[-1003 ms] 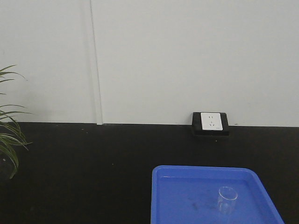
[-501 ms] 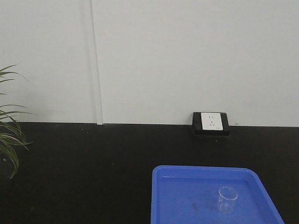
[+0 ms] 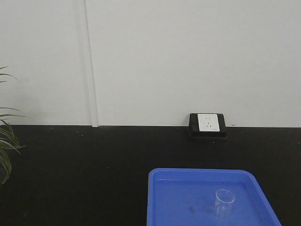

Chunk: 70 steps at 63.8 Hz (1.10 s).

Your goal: Move beaker to silver tray on left bench

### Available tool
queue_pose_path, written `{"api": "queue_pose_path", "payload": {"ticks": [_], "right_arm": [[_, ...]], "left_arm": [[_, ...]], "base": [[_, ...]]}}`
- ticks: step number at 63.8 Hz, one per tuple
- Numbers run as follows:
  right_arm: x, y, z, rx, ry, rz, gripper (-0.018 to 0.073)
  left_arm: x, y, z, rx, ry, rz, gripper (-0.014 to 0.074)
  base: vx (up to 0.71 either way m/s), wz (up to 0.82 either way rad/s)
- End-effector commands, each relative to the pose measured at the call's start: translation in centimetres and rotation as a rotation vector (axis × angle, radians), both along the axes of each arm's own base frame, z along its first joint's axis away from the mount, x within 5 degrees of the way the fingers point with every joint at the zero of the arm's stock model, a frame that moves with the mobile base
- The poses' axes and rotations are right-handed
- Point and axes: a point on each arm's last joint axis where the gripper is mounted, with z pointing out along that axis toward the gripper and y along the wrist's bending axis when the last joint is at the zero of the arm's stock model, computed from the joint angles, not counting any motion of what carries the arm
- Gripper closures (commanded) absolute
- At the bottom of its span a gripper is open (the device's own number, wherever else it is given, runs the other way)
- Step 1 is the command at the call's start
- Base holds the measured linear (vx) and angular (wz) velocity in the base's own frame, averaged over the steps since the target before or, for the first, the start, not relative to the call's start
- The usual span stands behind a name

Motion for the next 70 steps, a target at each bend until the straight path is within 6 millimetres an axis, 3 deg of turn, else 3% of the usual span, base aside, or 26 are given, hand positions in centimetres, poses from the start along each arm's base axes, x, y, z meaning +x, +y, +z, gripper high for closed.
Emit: {"api": "queue_pose_path", "payload": {"ticks": [1,25,37,55,70], "right_arm": [[0.2,0.0,0.6,-0.011,-0.083,0.000,0.0511],[0.2,0.0,0.6,-0.011,-0.084,0.000,0.0511],[0.3,-0.2,1.2,-0.094,-0.141,-0.002,0.0511],[0.2,-0.1,4.3,0.022,-0.494,-0.008,0.0511],[-1.1,-0.2,7.6,0.100,-0.886,-0.012,0.0511]], "left_arm": [[0.2,0.1,0.2,-0.017,-0.070,0.011,0.0595],[0.2,0.1,0.1,0.021,-0.072,0.012,0.0595],[0.2,0.1,0.2,0.015,-0.073,0.012,0.0595],[0.2,0.1,0.2,0.015,-0.073,0.012,0.0595],[0.2,0.1,0.2,0.015,-0.073,0.012,0.0595]], "base": [[0.01,-0.03],[0.00,0.01],[0.00,0.00],[0.00,0.00],[0.00,0.00]]}}
